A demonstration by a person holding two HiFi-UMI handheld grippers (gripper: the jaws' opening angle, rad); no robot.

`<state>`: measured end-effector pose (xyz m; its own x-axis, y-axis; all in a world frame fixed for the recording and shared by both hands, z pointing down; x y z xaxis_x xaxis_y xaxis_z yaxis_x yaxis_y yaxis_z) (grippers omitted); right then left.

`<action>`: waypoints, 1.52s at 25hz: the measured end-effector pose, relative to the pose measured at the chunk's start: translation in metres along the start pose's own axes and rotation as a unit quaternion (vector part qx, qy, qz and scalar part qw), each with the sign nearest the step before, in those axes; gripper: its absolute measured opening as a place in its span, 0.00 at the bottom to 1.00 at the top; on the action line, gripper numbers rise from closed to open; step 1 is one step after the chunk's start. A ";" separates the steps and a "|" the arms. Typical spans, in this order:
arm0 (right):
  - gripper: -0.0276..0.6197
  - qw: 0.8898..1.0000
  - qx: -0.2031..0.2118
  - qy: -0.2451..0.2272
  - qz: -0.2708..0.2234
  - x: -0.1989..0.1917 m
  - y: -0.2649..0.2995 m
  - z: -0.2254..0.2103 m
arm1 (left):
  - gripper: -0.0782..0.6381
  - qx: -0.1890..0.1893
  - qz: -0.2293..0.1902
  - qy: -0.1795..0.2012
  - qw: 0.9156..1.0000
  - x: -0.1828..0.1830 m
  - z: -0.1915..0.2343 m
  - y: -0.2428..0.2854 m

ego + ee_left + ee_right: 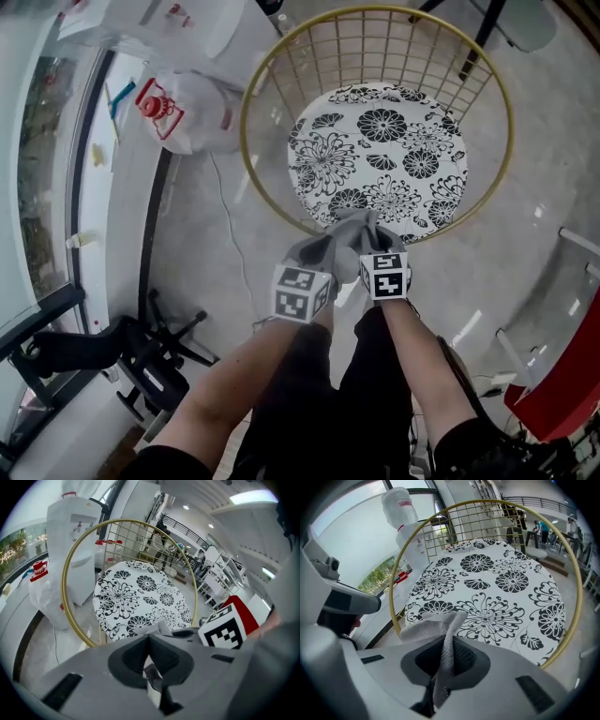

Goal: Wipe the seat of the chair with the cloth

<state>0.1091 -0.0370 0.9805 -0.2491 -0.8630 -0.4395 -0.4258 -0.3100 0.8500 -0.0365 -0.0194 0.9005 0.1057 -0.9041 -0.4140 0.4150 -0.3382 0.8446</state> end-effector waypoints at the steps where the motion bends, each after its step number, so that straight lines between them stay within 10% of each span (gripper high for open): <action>1: 0.08 1.000 -0.009 0.000 0.001 -0.002 -0.005 -0.008 | 0.12 0.006 -0.001 0.001 1.000 0.003 -0.004 0.001; 26: 0.08 0.991 -0.132 0.018 0.019 -0.001 -0.095 -0.152 | 0.12 -0.019 0.010 0.045 0.999 0.067 -0.072 0.023; 38: 0.08 0.985 -0.170 0.005 -0.007 0.029 -0.135 -0.093 | 0.12 0.021 -0.012 -0.034 0.999 0.057 -0.015 -0.057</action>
<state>0.2405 -0.0575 0.8800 -0.2353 -0.8611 -0.4507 -0.1126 -0.4365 0.8926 -0.0409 -0.0479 0.8234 0.0339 -0.9107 -0.4116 0.3785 -0.3695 0.8487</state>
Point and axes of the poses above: the fingertips, and each gripper's own axes: y forward along the fingers, z to its left, x out of its top, the point moved 8 cm from there along -y, backward along the fingers, and after that the axes turned 4 degrees about z, right-handed, at the moved point
